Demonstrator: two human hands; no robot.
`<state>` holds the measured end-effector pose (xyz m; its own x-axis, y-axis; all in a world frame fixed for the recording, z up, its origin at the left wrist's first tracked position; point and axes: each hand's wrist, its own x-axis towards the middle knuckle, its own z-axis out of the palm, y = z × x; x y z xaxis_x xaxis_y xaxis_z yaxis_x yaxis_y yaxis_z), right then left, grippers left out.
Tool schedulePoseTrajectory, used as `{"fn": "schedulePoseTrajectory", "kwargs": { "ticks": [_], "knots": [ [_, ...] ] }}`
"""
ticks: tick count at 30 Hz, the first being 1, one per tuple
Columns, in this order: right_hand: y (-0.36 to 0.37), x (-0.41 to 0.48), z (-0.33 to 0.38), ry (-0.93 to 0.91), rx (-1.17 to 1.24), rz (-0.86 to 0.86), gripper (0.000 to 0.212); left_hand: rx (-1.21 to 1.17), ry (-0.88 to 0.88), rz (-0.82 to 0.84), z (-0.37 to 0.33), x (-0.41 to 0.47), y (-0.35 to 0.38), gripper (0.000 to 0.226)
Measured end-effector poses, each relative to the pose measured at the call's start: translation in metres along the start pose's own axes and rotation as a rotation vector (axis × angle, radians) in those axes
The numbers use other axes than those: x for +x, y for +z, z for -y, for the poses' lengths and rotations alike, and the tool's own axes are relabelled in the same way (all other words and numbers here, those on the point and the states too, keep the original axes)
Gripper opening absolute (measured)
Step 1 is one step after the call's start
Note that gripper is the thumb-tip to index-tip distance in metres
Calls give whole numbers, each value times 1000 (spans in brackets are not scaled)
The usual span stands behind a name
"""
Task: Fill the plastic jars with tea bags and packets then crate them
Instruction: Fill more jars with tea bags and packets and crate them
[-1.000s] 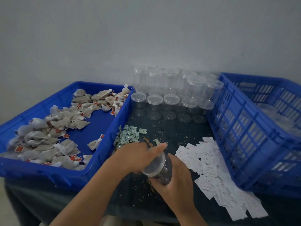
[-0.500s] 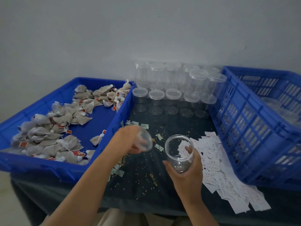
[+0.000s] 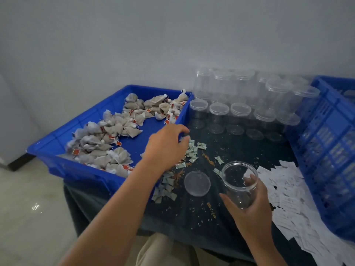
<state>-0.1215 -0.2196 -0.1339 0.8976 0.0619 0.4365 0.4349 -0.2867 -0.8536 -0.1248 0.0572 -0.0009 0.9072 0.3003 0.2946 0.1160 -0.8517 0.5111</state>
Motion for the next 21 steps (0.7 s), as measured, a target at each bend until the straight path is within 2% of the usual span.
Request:
{"fn": "schedulePoseTrajectory", "kwargs": {
  "ticks": [2,4,6,8,11,13,16,21],
  "knots": [
    [1,0,-3,-2,-21,15,87,43,-161,199,27,17,-38,31],
    [2,0,-5,-9,-42,18,89,280,-320,445,62,27,-63,41],
    [2,0,-3,-12,-53,10,91,530,-487,595,96,24,-73,71],
    [2,-1,-1,-10,-52,3,92,572,-631,667,121,12,-72,94],
    [3,-1,0,2,-51,-2,92,559,-582,804,139,0,-58,91],
    [2,-1,0,10,-44,8,92,537,-463,779,141,-2,-52,75],
    [1,-1,3,45,-20,21,97,368,-327,697,140,-1,-45,41],
    [0,-2,10,85,38,44,107,192,-205,485,136,4,-39,20]
  ]
}}
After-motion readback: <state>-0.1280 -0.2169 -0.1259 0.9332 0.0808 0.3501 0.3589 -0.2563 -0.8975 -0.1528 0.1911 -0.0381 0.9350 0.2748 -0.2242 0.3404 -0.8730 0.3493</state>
